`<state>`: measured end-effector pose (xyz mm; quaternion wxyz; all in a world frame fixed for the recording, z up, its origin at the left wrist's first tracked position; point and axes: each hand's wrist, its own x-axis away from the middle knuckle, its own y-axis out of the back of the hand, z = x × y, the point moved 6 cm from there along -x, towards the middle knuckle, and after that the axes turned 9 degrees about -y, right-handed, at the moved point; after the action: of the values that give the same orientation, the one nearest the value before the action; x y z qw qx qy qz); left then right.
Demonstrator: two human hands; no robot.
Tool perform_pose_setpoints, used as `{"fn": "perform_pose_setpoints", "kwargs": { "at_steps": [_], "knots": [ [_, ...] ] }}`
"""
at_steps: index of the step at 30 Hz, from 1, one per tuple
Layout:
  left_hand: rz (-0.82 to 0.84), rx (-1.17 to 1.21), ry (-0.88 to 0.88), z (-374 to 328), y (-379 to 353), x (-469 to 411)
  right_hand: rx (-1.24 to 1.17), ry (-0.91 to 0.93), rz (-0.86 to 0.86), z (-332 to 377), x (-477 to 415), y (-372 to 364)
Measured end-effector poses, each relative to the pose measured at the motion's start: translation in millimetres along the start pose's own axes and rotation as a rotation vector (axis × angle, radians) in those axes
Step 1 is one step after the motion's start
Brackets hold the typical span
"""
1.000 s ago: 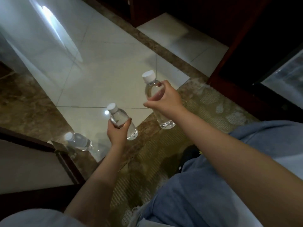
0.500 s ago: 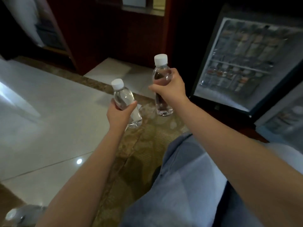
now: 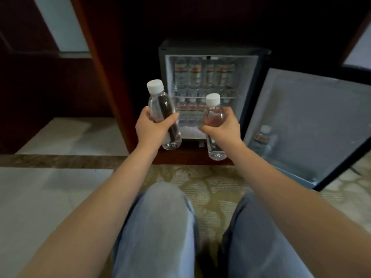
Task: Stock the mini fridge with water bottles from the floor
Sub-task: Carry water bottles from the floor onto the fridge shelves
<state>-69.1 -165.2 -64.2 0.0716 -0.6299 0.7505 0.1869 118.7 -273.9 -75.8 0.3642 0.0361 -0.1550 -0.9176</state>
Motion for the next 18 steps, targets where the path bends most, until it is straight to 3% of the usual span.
{"fn": "perform_pose_setpoints", "kwargs": {
  "at_steps": [5,9,15,18],
  "knots": [
    [0.152,-0.006,-0.005,-3.3,-80.9,4.2,0.055,-0.046,-0.111,-43.4,-19.7,61.7],
    [0.263,-0.016,0.039,13.6,-133.1,14.6,0.264,-0.046,-0.249,-76.4,-37.1,109.6],
    [0.348,-0.097,0.054,32.3,-180.1,18.7,0.445,-0.094,-0.416,-116.4,-57.1,175.1],
    [0.372,-0.105,0.046,39.7,-191.9,15.4,0.424,-0.174,-0.470,-140.1,-72.3,191.6]
  ]
}}
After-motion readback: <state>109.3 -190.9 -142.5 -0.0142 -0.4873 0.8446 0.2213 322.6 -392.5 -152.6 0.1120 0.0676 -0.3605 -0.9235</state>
